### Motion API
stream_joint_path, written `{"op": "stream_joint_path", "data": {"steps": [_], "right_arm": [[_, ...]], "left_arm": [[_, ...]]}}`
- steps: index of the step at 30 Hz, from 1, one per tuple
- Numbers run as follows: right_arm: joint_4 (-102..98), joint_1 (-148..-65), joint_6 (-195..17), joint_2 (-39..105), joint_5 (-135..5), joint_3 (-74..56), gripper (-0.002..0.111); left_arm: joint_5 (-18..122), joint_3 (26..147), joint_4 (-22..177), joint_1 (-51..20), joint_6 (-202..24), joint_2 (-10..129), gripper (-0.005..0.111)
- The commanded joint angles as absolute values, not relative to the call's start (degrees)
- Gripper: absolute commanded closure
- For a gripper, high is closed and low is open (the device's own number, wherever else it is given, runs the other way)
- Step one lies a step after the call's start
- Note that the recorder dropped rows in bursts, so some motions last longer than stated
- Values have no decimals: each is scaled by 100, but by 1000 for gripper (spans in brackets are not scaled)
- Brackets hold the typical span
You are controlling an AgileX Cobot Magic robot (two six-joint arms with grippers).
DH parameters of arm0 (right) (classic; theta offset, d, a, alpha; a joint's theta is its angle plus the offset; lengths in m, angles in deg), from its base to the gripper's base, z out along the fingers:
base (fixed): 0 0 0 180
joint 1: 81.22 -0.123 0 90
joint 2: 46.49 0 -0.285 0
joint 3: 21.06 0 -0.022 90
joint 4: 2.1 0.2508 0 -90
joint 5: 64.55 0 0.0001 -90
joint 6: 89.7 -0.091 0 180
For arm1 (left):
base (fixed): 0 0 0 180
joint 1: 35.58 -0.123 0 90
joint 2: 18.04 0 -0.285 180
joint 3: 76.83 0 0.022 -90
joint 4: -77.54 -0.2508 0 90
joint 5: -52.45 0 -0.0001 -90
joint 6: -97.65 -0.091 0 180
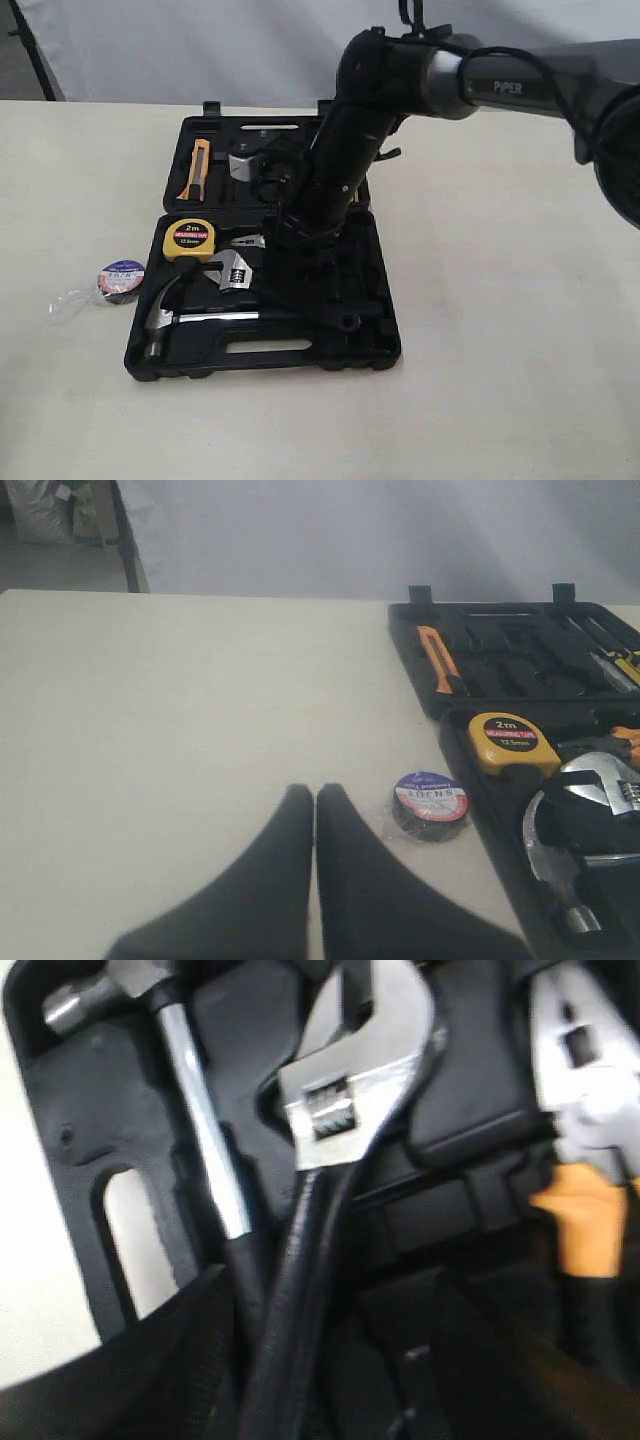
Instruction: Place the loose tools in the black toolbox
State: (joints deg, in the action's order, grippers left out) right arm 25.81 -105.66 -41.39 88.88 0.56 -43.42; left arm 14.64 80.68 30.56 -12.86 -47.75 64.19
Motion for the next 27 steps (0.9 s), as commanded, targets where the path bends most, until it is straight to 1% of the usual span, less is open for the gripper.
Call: {"op": "stream_joint_path", "data": {"steps": [1,5,11,15,22,27], "right_arm": [[2174,-10535,-4743,8541,-151,-4708,52],[1973,-10792,-4951,8555,-96,-4762,52],[353,-11427,-5918,8773,-317,-4736,52],[106,-11686,-6180,8893,-279,-4736,52],[-539,-11931,-6466,9119,-227,-4736,52],[-568,-11941,-6480,9292,-110,-4736,53]], "left_arm": [[1561,8015,3134,-1305,-4716,6373,105],[1561,8015,3134,-1305,-4716,6373,105],[1561,8015,3134,-1305,-4716,6373,105],[1561,8015,3134,-1305,-4716,6373,105],[1561,8015,3134,-1305,-4716,6373,105],[1561,8015,3134,-1305,-4716,6373,105]]}}
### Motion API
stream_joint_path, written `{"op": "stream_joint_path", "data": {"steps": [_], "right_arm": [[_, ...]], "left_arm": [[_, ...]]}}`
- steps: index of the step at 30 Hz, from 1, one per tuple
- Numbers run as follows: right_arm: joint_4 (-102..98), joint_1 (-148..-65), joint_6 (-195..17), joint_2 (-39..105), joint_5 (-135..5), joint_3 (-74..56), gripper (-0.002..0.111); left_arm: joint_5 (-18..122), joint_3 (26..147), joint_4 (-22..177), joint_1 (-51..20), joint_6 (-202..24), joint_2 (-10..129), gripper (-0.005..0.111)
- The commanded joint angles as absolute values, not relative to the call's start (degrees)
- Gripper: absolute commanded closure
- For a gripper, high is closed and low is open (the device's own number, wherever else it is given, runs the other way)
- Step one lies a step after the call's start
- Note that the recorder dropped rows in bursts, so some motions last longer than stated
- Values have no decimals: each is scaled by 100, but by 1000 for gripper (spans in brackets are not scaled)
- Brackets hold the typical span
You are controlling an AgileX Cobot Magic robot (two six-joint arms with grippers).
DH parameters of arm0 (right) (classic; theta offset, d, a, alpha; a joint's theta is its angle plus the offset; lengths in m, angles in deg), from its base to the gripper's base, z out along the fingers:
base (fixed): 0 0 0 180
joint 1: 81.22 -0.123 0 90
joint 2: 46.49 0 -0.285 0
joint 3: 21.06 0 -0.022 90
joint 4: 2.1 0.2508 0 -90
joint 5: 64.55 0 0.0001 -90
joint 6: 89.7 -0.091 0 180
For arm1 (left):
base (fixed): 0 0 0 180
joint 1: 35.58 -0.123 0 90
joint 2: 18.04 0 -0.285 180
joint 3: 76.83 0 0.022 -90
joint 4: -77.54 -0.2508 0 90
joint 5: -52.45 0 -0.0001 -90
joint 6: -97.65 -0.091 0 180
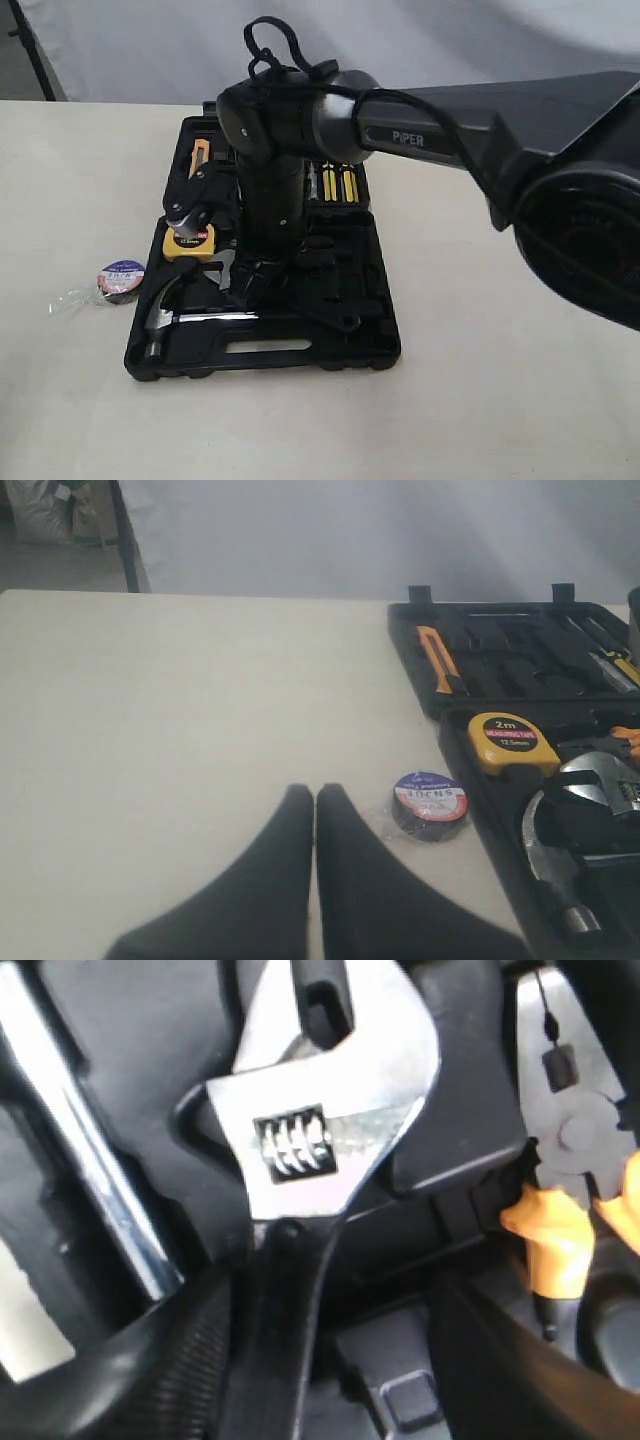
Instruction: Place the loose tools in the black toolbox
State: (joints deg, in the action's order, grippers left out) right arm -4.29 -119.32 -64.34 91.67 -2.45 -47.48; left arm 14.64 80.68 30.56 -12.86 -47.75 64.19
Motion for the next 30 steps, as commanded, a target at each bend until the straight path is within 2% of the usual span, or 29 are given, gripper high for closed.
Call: {"op": "stream_joint_path", "data": {"steps": [1,2,6,18,30], "right_arm": [[-638,-11941,-6468,9304,-85,-4736,58],[-751,-11953,-6466,9335,-45,-4736,65],[-927,-11965,-6466,9335,157,-4736,107],[-879,-11954,-5548,8896,125,-4747,108],[-471,-11954,-5354,9119,-193,-4747,108]], "left_arm": [[1561,8015,3134,-1305,-4716,6373,105],[1561,8015,3134,-1305,-4716,6373,105],[1561,8015,3134,-1305,-4716,6373,105],[1561,8015,3134,-1305,-4716,6373,105],[1561,8015,3134,-1305,-4716,6373,105]]}}
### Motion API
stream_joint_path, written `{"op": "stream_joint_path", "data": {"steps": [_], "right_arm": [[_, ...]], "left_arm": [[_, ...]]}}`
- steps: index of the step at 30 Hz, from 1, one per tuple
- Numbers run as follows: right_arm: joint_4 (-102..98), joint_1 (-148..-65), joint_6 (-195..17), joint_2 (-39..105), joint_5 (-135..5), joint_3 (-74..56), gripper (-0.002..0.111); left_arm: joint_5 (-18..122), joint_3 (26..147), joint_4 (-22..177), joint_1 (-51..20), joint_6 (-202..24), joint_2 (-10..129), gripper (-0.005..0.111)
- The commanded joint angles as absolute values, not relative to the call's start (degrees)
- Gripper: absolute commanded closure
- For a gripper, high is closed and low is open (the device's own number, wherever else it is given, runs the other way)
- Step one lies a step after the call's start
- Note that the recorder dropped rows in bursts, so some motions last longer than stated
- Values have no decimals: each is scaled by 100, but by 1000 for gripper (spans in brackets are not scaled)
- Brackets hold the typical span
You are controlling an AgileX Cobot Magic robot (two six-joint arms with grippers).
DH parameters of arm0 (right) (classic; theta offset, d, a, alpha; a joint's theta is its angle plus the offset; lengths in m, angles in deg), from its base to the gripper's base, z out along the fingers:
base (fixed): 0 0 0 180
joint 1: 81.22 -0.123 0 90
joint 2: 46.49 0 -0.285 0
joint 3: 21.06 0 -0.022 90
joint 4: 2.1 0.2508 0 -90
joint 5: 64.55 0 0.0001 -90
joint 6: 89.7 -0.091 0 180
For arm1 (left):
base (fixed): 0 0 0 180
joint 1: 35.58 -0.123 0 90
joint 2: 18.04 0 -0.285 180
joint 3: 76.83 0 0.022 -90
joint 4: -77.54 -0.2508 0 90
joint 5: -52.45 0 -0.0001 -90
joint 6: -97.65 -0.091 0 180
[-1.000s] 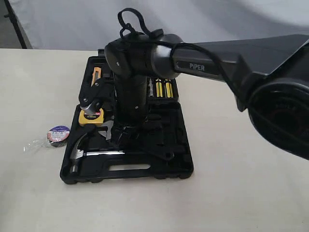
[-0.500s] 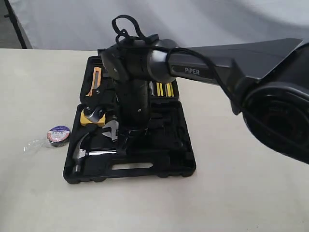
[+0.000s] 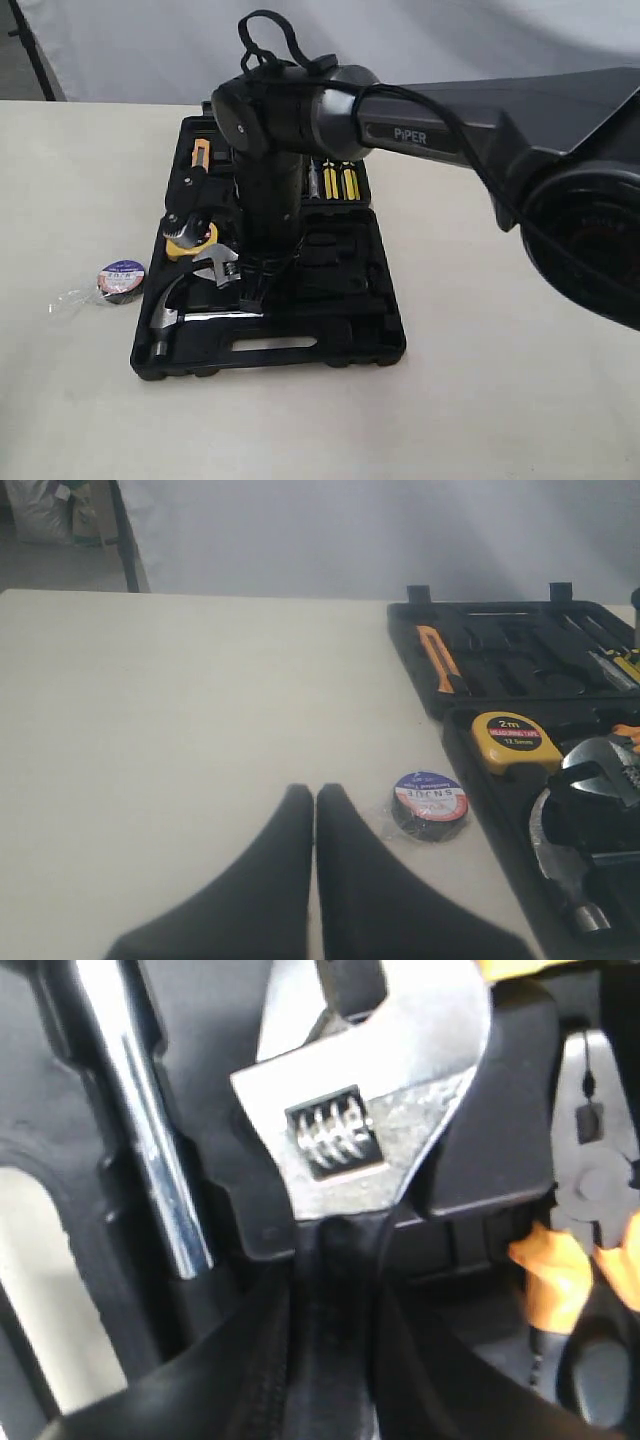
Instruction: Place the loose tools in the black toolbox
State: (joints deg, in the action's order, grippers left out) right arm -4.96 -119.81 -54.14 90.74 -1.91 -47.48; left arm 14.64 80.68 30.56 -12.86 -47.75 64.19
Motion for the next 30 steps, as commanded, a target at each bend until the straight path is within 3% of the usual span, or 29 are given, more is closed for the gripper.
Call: {"op": "stream_joint_path", "data": {"steps": [1,10,20,22,27,30], "right_arm": [[-511,-11954,-5354,9119,-173,-4747,108],[-1100,-11954,-5366,9109,185,-4747,108],[-488,-11954,-5067,9121,-172,-4747,107],[-488,-11954,-5067,9121,-108,-4747,101],[-488,-11954,-5067,9121,42,-4747,67],[-634,-11954,-5067,9108,42,-4761,60]], "left_arm": [[1561,8015,3134,-1305,-4716,6373,105],[1561,8015,3134,-1305,-4716,6373,105],[1561,8015,3134,-1305,-4716,6373,105],[1561,8015,3134,-1305,-4716,6373,105],[1561,8015,3134,-1305,-4716,6373,105],[1561,8015,3134,-1305,-4716,6373,105]]}}
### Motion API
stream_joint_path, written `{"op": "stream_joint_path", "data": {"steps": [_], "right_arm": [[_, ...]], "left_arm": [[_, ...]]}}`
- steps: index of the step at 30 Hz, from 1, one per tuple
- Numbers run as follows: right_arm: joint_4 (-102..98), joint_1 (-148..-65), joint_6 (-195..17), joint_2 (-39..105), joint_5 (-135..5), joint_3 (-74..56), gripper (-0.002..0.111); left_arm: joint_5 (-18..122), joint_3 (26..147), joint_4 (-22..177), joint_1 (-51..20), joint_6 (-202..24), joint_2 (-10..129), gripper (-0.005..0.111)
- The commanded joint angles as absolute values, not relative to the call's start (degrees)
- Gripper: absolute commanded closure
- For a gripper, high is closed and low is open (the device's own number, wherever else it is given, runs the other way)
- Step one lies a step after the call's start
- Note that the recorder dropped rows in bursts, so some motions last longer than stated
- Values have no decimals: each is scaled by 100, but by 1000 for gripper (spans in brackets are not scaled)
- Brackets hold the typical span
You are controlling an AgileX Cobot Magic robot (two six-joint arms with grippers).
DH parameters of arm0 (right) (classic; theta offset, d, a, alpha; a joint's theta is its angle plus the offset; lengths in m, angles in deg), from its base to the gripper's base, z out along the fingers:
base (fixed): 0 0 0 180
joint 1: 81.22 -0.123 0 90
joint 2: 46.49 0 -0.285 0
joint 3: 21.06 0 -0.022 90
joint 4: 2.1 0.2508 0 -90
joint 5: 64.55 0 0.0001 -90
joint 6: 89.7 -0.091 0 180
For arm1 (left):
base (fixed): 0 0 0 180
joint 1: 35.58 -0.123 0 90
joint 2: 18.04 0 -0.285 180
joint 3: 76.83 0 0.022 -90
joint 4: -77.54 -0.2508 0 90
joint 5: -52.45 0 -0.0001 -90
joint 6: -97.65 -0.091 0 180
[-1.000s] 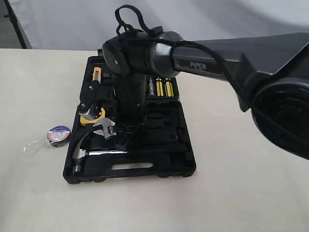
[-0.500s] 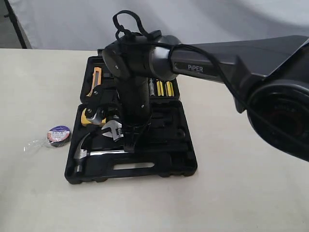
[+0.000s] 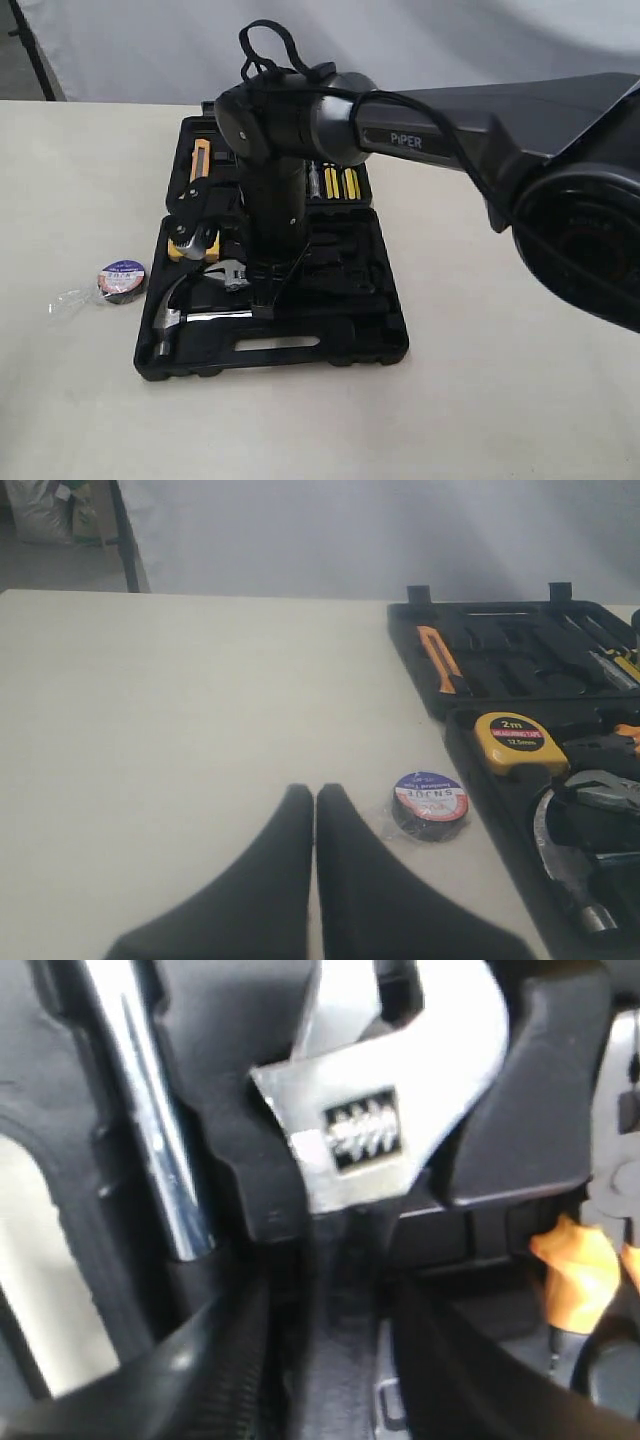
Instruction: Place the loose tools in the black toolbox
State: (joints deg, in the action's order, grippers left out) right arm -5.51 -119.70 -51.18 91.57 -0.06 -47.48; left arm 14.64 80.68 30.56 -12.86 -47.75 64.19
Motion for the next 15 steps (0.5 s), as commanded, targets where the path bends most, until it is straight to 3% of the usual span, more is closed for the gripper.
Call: {"op": "stream_joint_path", "data": {"steps": [1,5,7,11,15], "right_arm": [[-693,-11954,-5081,9095,42,-4784,60],[-752,-11954,-5609,8902,85,-4987,62],[-752,-11954,-5851,8763,98,-5115,73],[-557,-11932,-6377,8695,117,-5194,107],[-434,-11932,-6377,8939,399,-5154,109]], "left_arm": [[1561,8015,3134,-1305,-4716,6373,105],[1561,8015,3134,-1305,-4716,6373,105],[1561,8015,3134,-1305,-4716,6373,105],[1561,8015,3134,-1305,-4716,6373,105],[1561,8015,3134,-1305,-4716,6373,105]]}}
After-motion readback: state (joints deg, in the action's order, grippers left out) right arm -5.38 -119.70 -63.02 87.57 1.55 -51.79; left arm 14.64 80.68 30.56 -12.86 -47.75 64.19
